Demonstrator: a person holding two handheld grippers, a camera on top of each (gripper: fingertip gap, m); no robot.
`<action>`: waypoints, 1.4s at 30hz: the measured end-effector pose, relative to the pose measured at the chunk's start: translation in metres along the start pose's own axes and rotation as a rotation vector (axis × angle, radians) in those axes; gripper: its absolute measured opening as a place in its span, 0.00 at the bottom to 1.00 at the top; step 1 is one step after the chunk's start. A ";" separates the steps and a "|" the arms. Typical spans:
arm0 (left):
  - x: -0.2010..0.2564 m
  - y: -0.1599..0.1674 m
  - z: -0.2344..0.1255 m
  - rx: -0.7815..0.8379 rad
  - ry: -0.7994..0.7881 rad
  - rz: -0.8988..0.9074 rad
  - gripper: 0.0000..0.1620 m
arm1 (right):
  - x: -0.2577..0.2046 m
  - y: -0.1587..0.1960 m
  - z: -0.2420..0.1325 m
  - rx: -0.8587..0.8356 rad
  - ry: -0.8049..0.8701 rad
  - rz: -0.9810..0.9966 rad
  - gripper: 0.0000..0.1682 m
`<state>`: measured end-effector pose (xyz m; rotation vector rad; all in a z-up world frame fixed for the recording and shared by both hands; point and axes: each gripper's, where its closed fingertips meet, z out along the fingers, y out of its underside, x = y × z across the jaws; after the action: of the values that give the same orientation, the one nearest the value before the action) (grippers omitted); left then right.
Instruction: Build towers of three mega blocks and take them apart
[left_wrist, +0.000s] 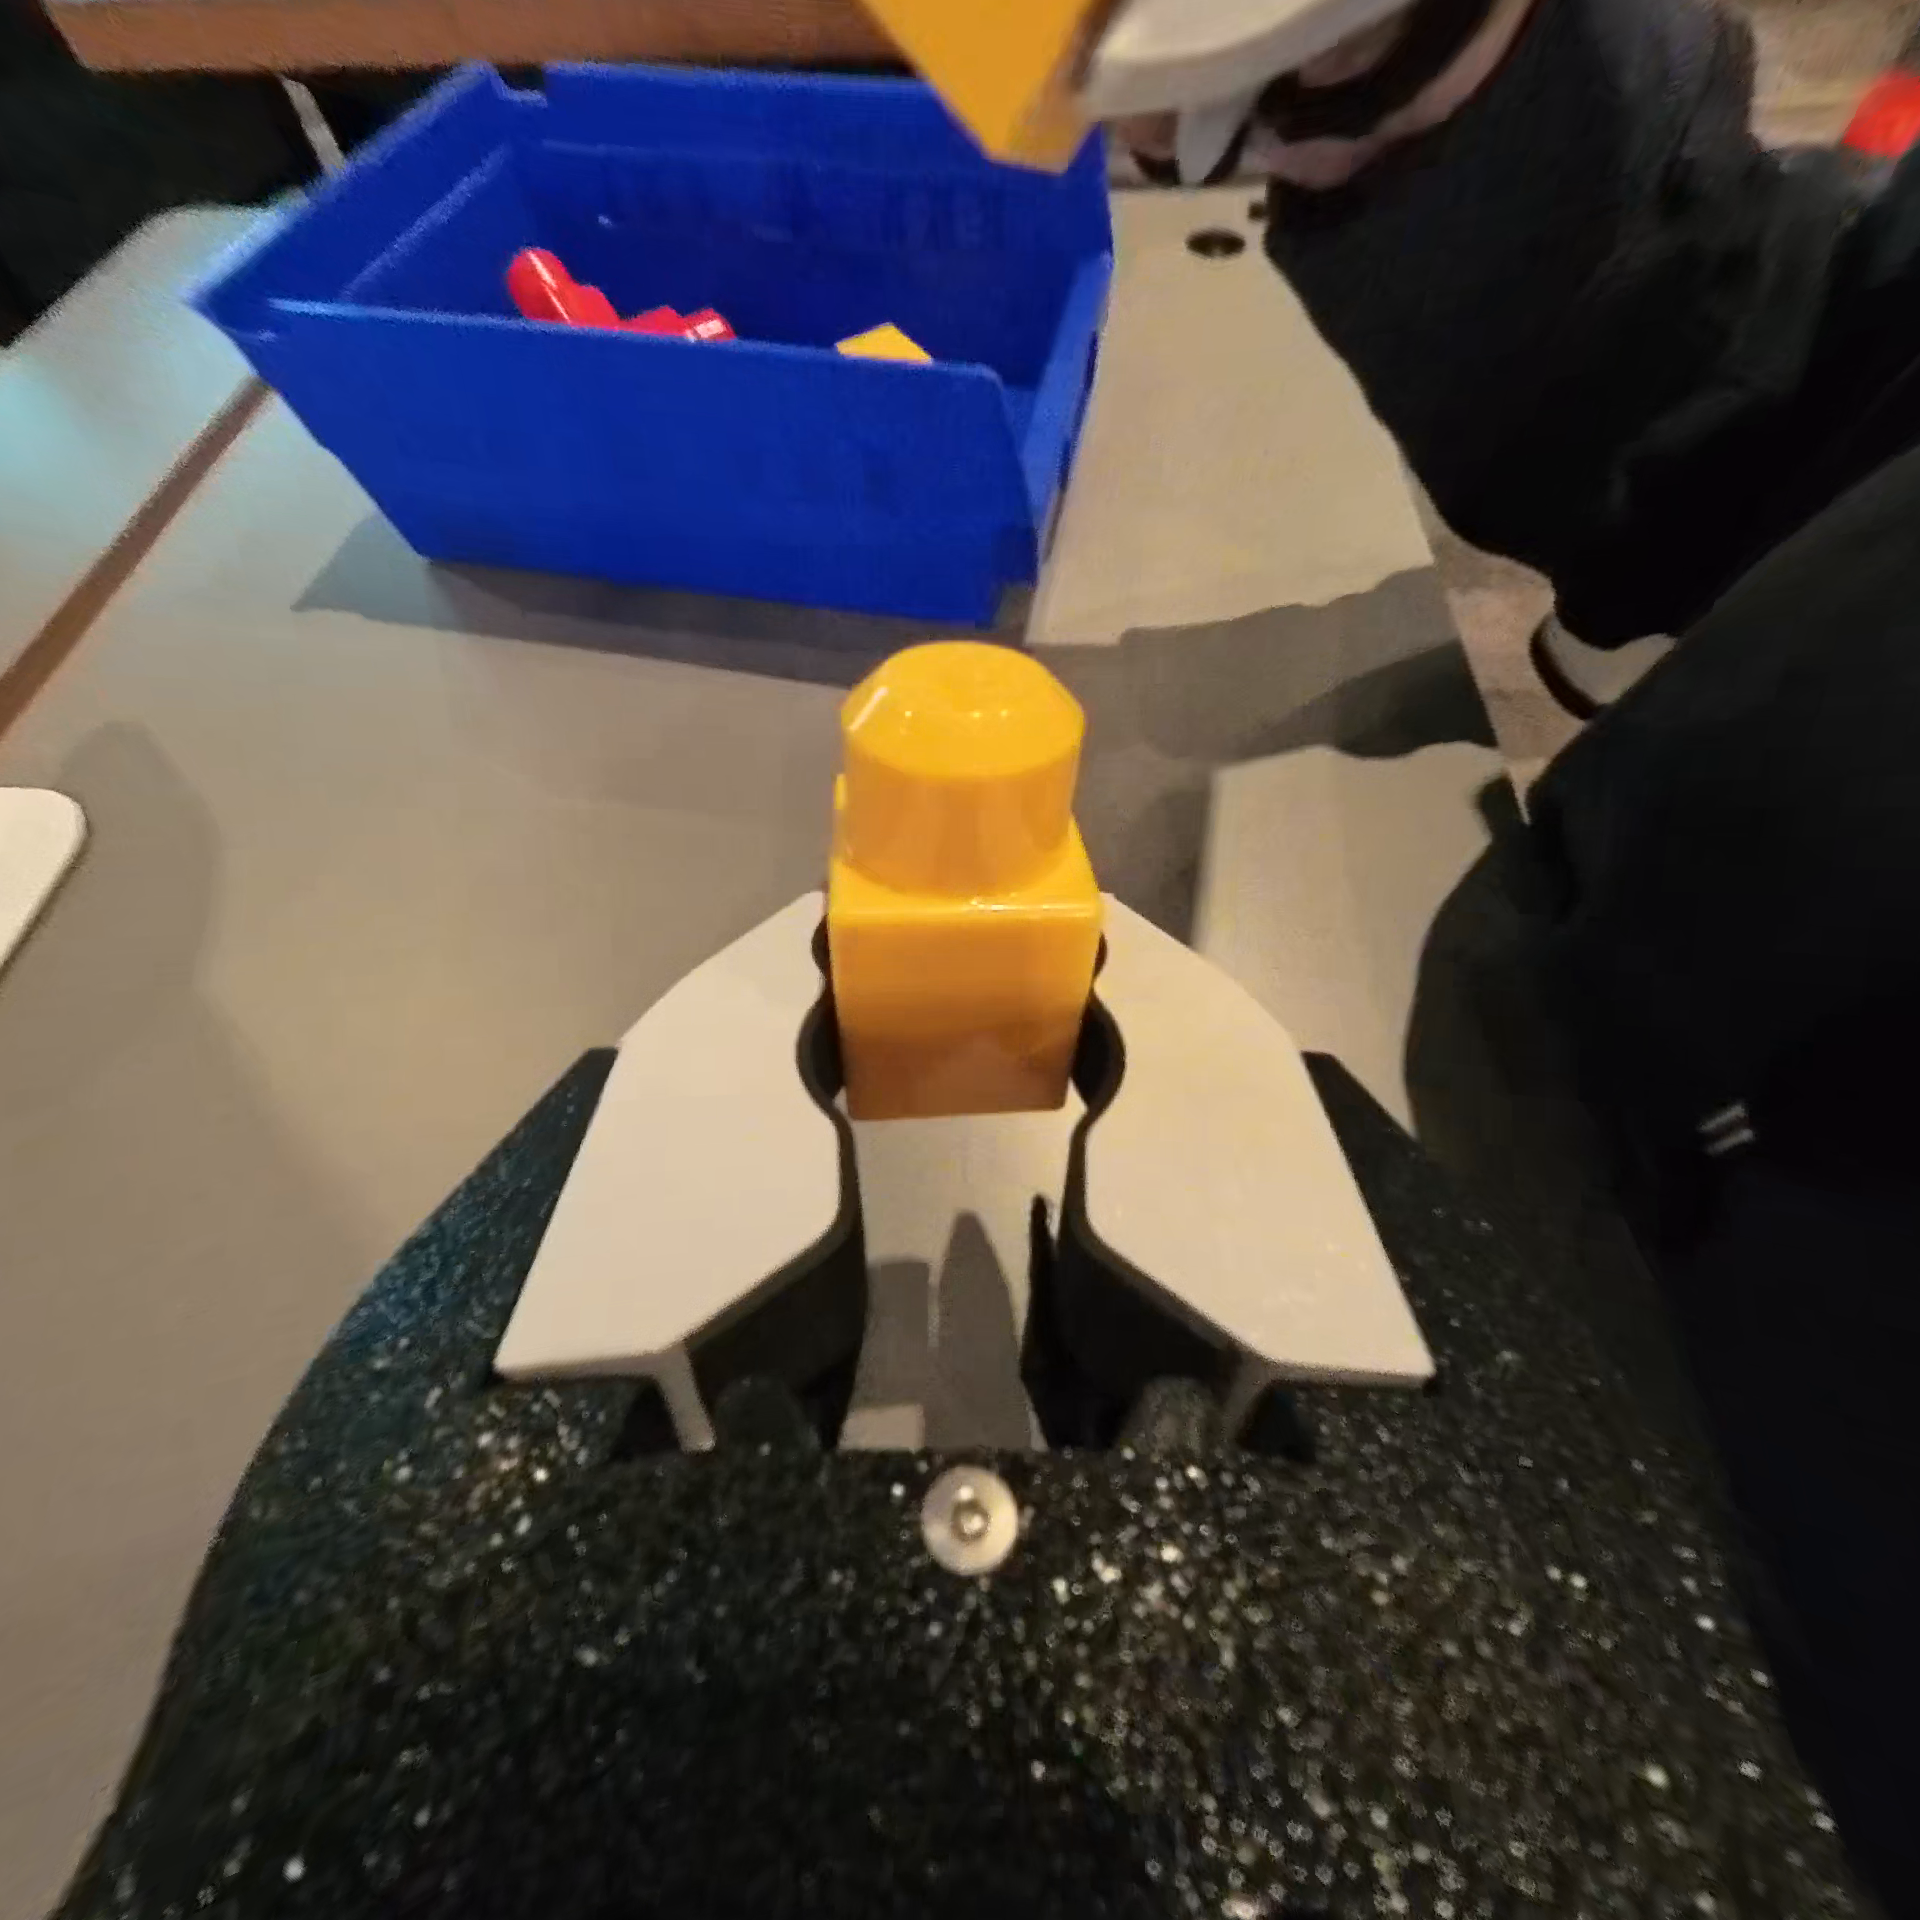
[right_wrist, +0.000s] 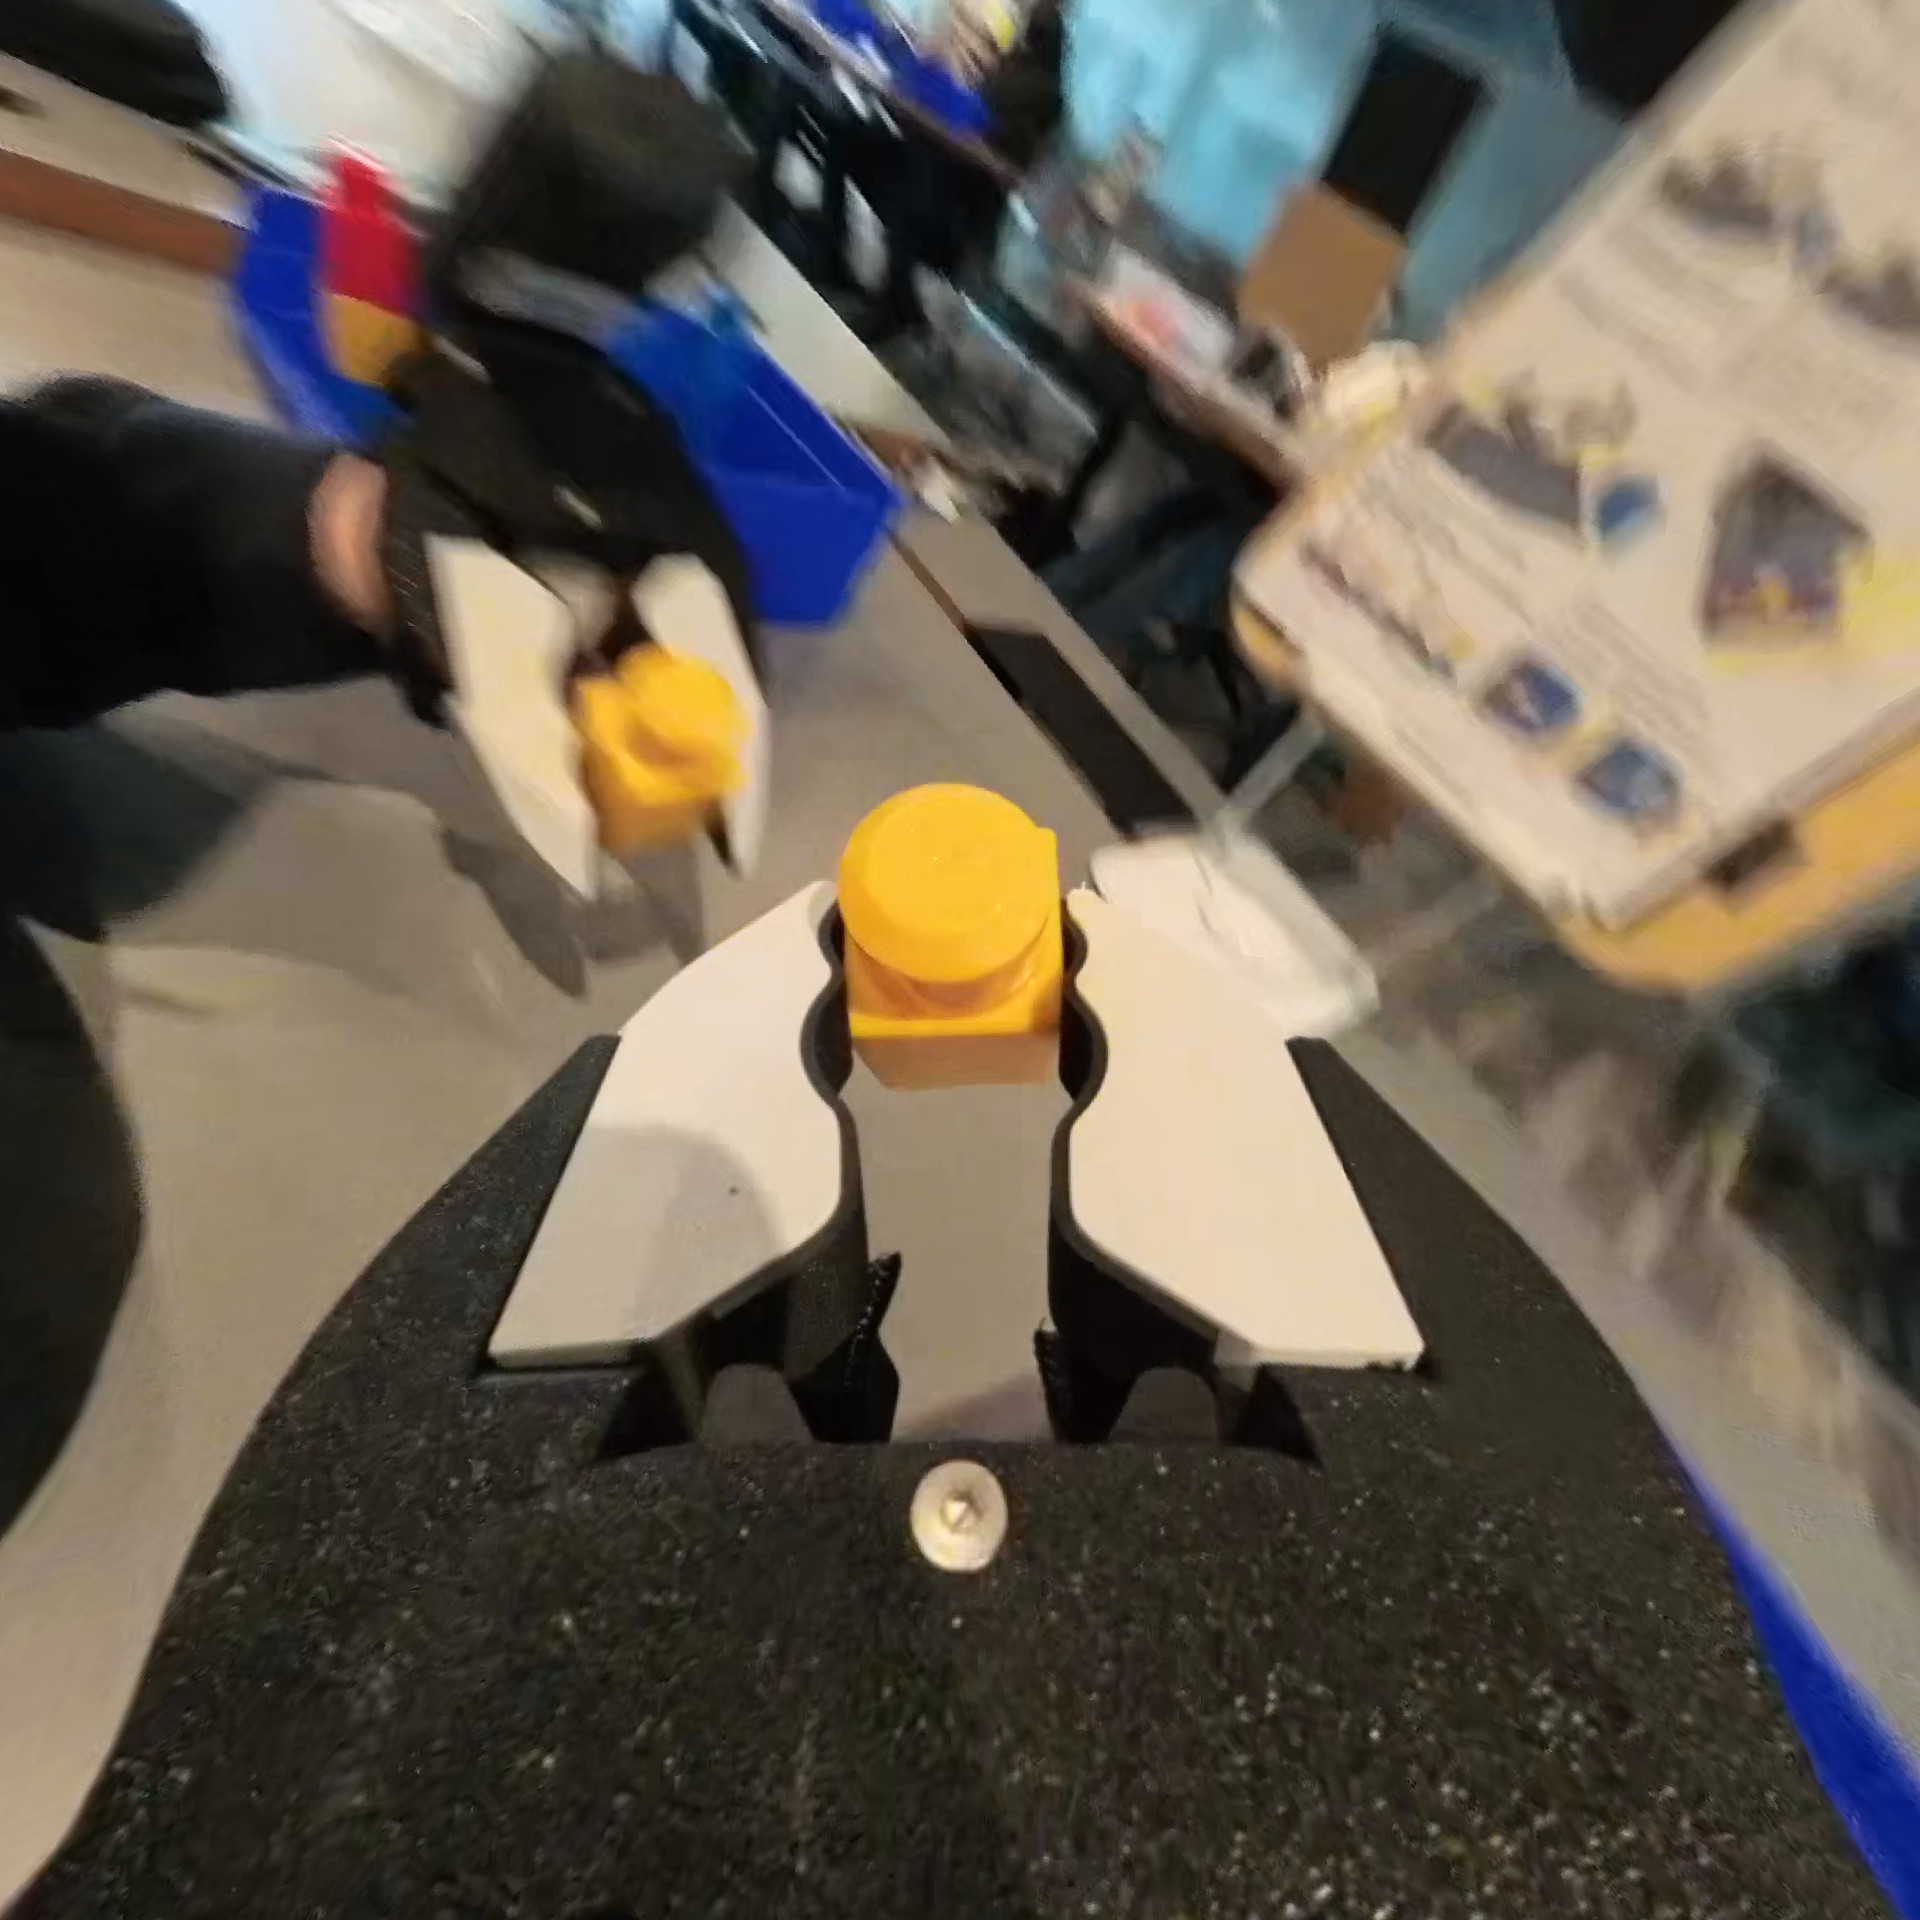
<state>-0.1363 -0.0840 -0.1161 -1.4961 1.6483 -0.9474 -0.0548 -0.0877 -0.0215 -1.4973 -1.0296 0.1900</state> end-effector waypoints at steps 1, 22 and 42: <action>-0.001 -0.003 -0.003 0.021 -0.014 0.006 0.25 | 0.018 0.021 -0.012 -0.087 0.047 0.068 0.22; 0.013 -0.022 0.010 0.077 0.029 0.038 0.26 | 0.026 0.086 -0.030 -0.325 -0.026 0.333 0.39; 0.035 -0.041 0.018 0.141 0.095 0.110 0.38 | -0.068 -0.002 0.022 -0.035 -0.449 0.149 0.19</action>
<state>-0.1035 -0.1227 -0.0896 -1.2712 1.6751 -1.0652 -0.1097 -0.1183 -0.0552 -1.6019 -1.2776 0.6385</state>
